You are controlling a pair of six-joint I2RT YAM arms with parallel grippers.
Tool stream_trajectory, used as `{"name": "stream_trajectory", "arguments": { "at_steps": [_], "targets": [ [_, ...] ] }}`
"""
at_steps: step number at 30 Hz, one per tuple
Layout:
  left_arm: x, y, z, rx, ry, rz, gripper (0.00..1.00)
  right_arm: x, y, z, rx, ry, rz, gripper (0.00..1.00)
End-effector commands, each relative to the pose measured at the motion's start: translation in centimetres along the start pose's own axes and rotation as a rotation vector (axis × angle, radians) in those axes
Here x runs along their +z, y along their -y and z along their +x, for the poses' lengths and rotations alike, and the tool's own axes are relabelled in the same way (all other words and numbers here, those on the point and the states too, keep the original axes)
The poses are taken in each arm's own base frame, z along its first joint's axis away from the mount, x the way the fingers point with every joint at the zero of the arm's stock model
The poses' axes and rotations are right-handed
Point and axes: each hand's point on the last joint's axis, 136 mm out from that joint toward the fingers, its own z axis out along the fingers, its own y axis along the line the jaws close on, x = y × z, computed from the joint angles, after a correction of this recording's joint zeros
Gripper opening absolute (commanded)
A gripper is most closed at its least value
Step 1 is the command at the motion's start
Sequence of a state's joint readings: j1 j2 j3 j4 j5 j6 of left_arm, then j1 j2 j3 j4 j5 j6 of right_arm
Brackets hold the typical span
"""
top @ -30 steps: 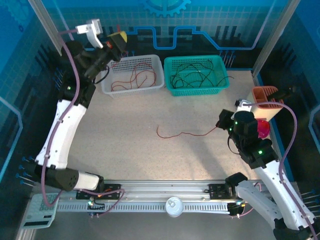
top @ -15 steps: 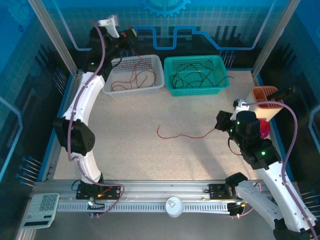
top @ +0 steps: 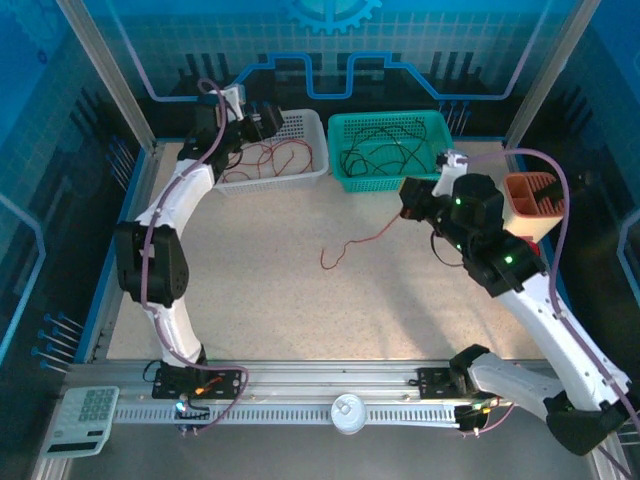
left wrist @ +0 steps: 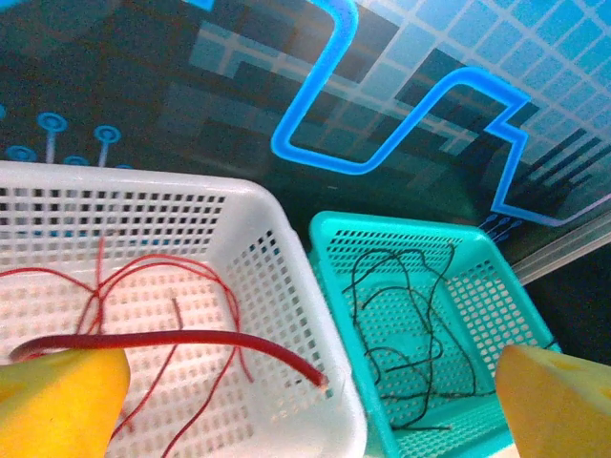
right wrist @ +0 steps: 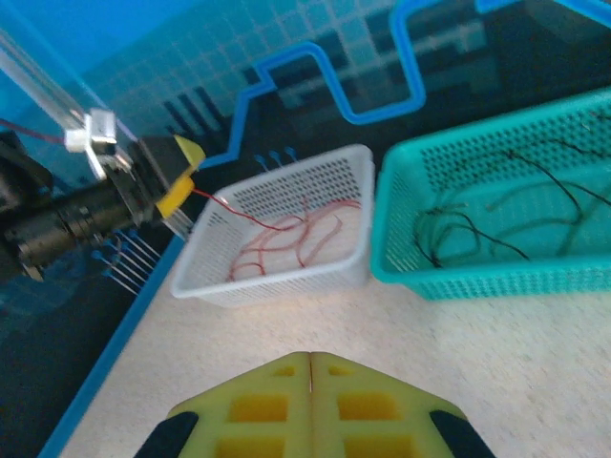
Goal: Untangle the cables
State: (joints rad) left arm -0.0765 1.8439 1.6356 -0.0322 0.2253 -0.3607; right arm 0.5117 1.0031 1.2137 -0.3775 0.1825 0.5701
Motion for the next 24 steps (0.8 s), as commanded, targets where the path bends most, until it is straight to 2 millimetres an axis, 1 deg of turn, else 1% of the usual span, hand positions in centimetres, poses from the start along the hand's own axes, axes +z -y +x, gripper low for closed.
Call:
{"name": "stream_trajectory", "arguments": {
  "at_steps": [1, 3, 4, 5, 7, 9, 10, 11, 12, 13, 14, 15, 16, 18, 20, 22, 24],
  "targets": [
    [-6.5, 3.6, -5.5, 0.130, 0.148, 0.032, 0.99, 0.0, -3.1, -4.0, -0.031, 0.102, -0.081, 0.00],
    [-8.0, 4.0, -5.5, 0.135, 0.137, 0.033, 0.99, 0.5, -4.0, -5.0, -0.037, 0.113, -0.099, 0.00],
    [-8.6, 3.6, -5.0, 0.129, 0.112, -0.002, 0.99, 0.8, -4.4, -5.4, -0.040, 0.116, -0.109, 0.00],
    [-8.7, 2.8, -4.5, 0.126, 0.071, -0.051, 0.99, 1.0, -4.8, -5.8, -0.044, 0.119, -0.116, 0.00],
    [-8.2, 0.5, -3.2, 0.157, -0.075, -0.193, 0.99, 1.5, -5.5, -6.5, -0.056, 0.125, -0.128, 0.00],
    [-7.4, -1.7, -2.3, 0.165, -0.159, -0.292, 0.99, 1.9, -6.2, -6.7, -0.065, 0.124, -0.139, 0.00],
    [-7.2, -2.2, -2.2, 0.174, -0.178, -0.315, 0.99, 2.2, -6.4, -6.8, -0.068, 0.121, -0.142, 0.00],
    [-7.0, -1.9, -2.1, 0.177, -0.179, -0.299, 0.99, 2.4, -6.6, -6.7, -0.069, 0.117, -0.144, 0.00],
    [-7.0, -0.9, -2.0, 0.185, -0.159, -0.251, 0.99, 2.6, -6.9, -6.7, -0.069, 0.113, -0.152, 0.00],
    [-7.3, 0.9, -1.9, 0.212, -0.121, -0.177, 0.99, 2.6, -7.1, -6.7, -0.069, 0.112, -0.158, 0.00],
    [-7.7, 2.8, -1.7, 0.243, -0.087, -0.101, 0.99, 2.7, -7.2, -6.7, -0.072, 0.112, -0.160, 0.00],
    [-8.3, 5.2, -1.2, 0.275, -0.051, -0.002, 0.99, 2.6, -7.6, -6.9, -0.073, 0.115, -0.169, 0.00],
    [-9.2, 7.4, -0.4, 0.296, -0.027, 0.090, 0.99, 2.7, -7.9, -7.0, -0.077, 0.116, -0.174, 0.00],
    [-11.2, 11.4, 1.7, 0.323, -0.016, 0.275, 0.99, 2.7, -8.5, -7.3, -0.084, 0.117, -0.186, 0.00],
    [-13.3, 14.5, 4.1, 0.356, -0.004, 0.424, 0.99, 2.7, -9.2, -7.6, -0.092, 0.119, -0.202, 0.00],
    [-15.4, 17.1, 6.6, 0.406, 0.001, 0.529, 0.99, 2.7, -10.0, -8.0, -0.094, 0.119, -0.223, 0.00],
    [-16.7, 19.2, 8.5, 0.476, 0.007, 0.594, 0.99, 2.8, -10.8, -8.2, -0.097, 0.119, -0.245, 0.00]
  ]
}}
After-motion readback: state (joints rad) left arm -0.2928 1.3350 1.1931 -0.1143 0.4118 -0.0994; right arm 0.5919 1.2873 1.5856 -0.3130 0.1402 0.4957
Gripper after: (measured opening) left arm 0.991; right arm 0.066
